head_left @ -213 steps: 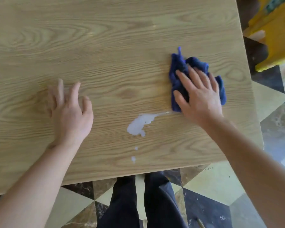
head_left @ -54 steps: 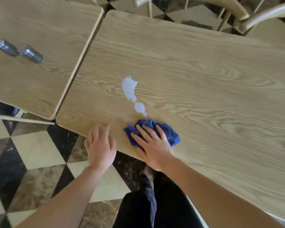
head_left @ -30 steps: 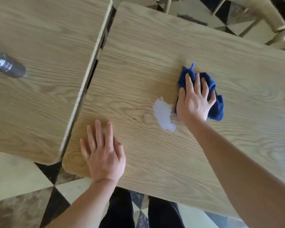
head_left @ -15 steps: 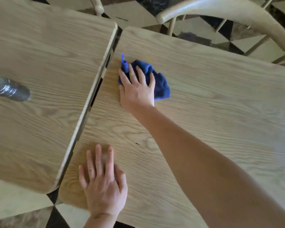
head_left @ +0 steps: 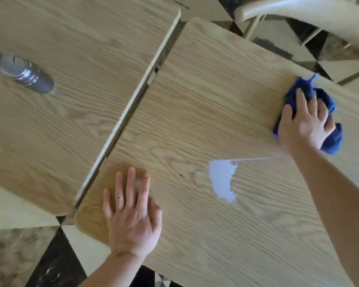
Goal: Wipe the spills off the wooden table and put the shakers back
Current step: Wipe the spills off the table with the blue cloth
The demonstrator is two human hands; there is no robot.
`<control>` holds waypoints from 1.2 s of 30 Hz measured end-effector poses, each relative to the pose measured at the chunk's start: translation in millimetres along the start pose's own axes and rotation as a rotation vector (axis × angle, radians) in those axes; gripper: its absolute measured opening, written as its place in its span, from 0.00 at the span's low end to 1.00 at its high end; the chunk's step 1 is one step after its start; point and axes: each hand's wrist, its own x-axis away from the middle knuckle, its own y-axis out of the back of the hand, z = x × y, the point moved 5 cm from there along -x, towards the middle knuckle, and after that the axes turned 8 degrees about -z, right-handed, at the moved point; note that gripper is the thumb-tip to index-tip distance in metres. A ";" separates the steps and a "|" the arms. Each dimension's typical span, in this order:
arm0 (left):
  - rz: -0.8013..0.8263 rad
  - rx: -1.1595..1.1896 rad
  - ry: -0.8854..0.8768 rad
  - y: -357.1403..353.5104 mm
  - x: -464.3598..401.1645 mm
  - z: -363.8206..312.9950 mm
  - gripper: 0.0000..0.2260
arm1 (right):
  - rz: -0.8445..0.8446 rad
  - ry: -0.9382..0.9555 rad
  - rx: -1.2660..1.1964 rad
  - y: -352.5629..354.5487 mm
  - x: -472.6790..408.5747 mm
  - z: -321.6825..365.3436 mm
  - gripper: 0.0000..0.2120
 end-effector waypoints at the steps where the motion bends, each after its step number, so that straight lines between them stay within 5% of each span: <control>1: 0.001 0.000 0.002 0.5 0.1 0.1 0.31 | -0.025 -0.039 0.000 -2.8 -10.7 14.4 0.27; 5: -0.069 0.027 0.015 0.6 1.1 -1.4 0.32 | -0.007 -0.076 -0.065 -22.4 -57.5 105.0 0.27; 11: -0.256 -0.005 0.056 0.5 -5.5 -1.3 0.30 | 0.012 0.338 -0.129 -49.2 -29.3 254.4 0.25; 18: -0.241 -0.010 0.036 1.9 -0.9 -2.2 0.30 | 0.087 0.868 -0.177 -40.4 89.8 206.7 0.24; 27: -0.149 0.086 0.035 3.2 0.0 -4.1 0.31 | 0.002 0.119 -0.016 7.5 12.1 -57.4 0.32; 32: -0.064 0.085 0.032 0.9 0.7 -1.9 0.32 | -0.013 -0.015 -0.022 3.5 57.0 -27.1 0.30; 36: -0.048 0.073 0.027 0.3 0.6 -2.1 0.31 | 0.003 0.205 -0.089 -4.2 119.3 47.6 0.28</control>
